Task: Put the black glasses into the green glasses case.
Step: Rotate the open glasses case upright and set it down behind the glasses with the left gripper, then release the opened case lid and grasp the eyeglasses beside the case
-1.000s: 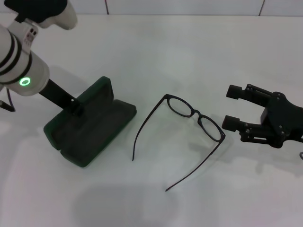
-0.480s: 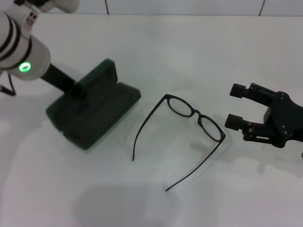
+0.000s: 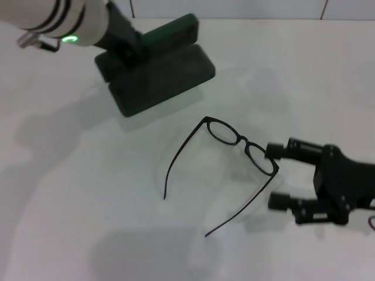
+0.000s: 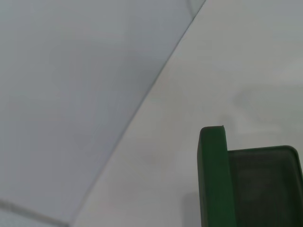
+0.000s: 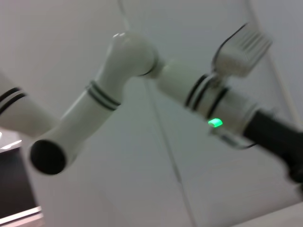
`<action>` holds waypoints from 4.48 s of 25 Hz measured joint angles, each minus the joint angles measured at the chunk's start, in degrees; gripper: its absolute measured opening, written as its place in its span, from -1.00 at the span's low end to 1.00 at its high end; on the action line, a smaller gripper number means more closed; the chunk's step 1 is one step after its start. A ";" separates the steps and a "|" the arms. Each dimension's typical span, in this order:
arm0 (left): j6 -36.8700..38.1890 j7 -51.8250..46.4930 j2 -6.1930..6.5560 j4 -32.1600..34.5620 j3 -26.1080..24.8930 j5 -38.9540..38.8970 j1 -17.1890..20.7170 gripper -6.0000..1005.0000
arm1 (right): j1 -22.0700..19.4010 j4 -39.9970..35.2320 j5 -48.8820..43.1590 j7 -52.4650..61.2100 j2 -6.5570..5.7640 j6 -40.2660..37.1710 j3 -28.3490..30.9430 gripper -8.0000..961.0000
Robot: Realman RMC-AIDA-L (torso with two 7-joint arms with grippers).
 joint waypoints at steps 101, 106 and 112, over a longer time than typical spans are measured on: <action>15.28 67.05 0.52 -52.59 -22.67 -94.76 23.12 -0.36 | 34.07 -16.71 -70.88 73.44 -4.24 29.42 19.04 0.17; 15.33 69.69 0.48 -55.47 -22.54 -94.70 22.93 -0.36 | 34.91 -19.75 -87.60 79.73 0.00 26.99 27.69 0.15; 15.36 70.92 0.93 -58.45 -22.60 -94.63 22.37 -0.36 | 33.83 -23.44 -97.88 81.03 3.60 24.12 35.68 0.11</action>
